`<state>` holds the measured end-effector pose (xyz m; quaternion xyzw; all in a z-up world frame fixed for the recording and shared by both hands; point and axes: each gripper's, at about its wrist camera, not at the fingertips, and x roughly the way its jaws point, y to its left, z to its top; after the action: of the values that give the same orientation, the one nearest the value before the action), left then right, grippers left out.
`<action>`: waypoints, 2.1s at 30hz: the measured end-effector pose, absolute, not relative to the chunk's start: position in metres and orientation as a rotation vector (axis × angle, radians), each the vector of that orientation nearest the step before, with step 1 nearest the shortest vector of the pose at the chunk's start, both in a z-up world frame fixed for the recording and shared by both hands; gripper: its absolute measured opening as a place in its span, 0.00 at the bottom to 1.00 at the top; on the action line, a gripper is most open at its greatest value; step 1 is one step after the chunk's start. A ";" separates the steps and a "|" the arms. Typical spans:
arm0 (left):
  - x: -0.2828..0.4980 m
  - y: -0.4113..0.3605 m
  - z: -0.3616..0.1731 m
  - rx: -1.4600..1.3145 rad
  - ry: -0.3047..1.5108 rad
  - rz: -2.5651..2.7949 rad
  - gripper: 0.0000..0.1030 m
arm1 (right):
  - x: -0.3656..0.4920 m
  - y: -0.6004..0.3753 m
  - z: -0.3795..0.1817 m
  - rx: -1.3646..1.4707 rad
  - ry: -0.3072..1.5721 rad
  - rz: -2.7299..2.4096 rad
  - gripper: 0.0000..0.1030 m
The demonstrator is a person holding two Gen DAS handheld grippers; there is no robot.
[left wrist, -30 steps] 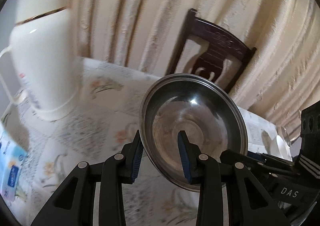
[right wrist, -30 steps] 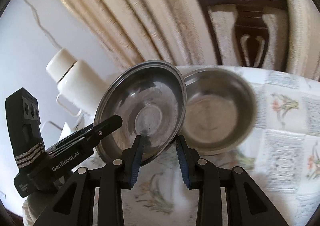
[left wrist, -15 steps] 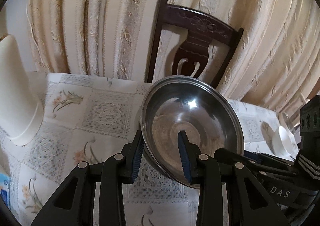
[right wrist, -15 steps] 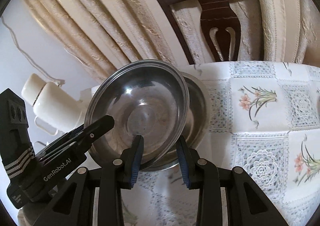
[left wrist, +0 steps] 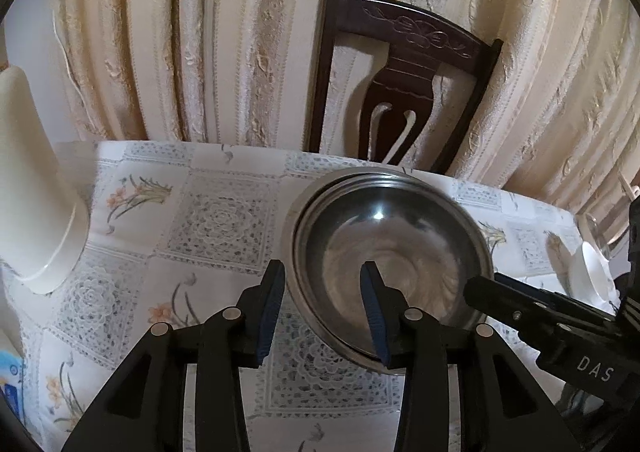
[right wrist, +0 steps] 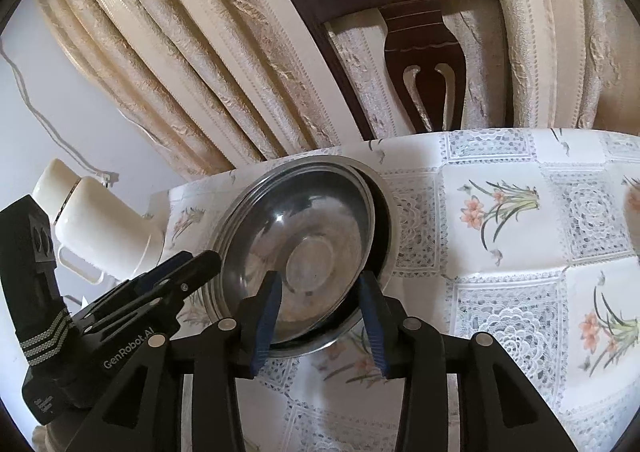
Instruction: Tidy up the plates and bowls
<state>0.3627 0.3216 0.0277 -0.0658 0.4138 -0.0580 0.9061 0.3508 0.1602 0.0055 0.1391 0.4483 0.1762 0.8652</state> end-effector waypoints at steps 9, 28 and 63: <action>0.351 0.315 0.036 -0.054 0.820 -0.102 0.40 | 0.339 0.154 0.003 0.323 0.925 0.363 0.42; 0.328 0.288 0.061 0.066 0.753 -0.100 0.40 | 0.315 0.126 0.010 0.369 0.892 0.355 0.44; 0.229 0.308 0.145 0.138 0.651 0.071 0.49 | 0.251 0.035 0.028 0.475 0.779 0.292 0.50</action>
<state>0.2287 0.3083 0.1449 0.0678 0.3194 0.0346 0.9446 0.2508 0.0346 0.0280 0.2287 0.3749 0.1407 0.8873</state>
